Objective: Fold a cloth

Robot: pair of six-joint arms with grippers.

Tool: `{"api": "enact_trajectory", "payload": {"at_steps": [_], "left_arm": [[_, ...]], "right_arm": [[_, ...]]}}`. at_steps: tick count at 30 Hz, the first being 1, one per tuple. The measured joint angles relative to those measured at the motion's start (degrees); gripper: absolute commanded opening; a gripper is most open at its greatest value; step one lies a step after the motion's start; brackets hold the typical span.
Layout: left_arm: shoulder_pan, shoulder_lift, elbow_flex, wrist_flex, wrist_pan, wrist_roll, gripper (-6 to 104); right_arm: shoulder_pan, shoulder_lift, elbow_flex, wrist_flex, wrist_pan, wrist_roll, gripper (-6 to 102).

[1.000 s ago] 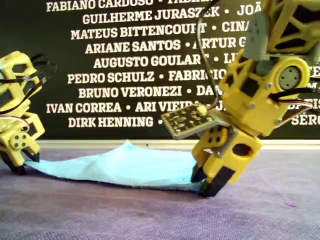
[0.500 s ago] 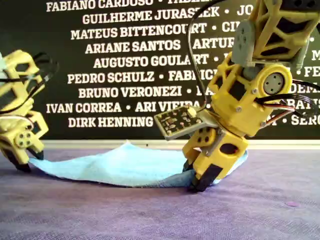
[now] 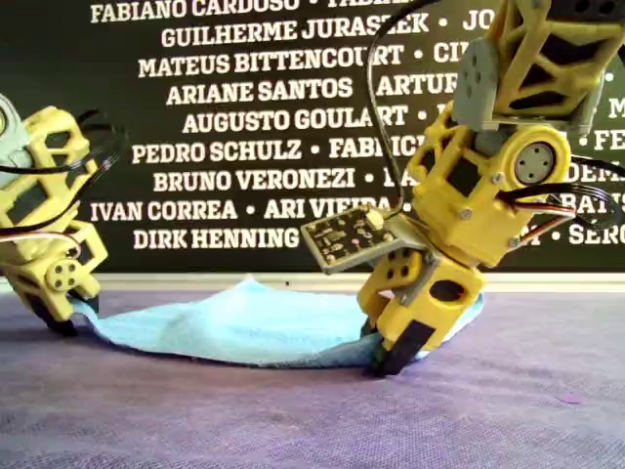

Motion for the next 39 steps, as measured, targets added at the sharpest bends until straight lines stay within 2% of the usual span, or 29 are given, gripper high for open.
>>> {"api": "enact_trajectory", "payload": {"at_steps": [1, 3, 5, 9, 17, 23, 28, 39], "left_arm": [[0.00, 0.00, 0.00, 0.00, -0.18, 0.00, 22], [-0.26, 0.00, 0.00, 0.00, -0.62, 0.00, 4], [-0.26, 0.09, 0.00, 0.00, 0.00, 0.44, -6], [-0.35, 0.53, 0.00, 0.00, 0.26, -0.18, 2], [-0.79, 5.27, 3.16, 0.18, 0.62, -0.09, 2], [-4.83, 15.73, 15.91, 0.18, 0.44, -0.18, 2], [-8.88, 24.52, 26.37, 0.18, 0.35, -0.18, 2], [-9.23, 29.62, 37.09, 0.18, 0.35, -0.09, 2]], "right_arm": [[0.00, 0.00, 0.00, 0.00, 0.00, 0.00, -3], [0.00, 0.00, 0.00, 0.00, -0.18, 0.00, -2], [-0.09, 0.00, 0.00, 0.00, -0.35, 0.00, -1], [-0.18, -0.09, 0.00, 0.00, -0.44, 0.00, -1], [-0.97, 0.00, 0.00, 0.00, -0.26, -0.18, -1], [-7.21, 2.99, 0.09, 0.44, 0.70, -0.79, -1], [-7.12, 5.45, 0.09, 3.69, 0.70, -0.97, -1], [-7.47, 5.45, 3.78, 7.91, 0.70, -0.97, -1]]}}
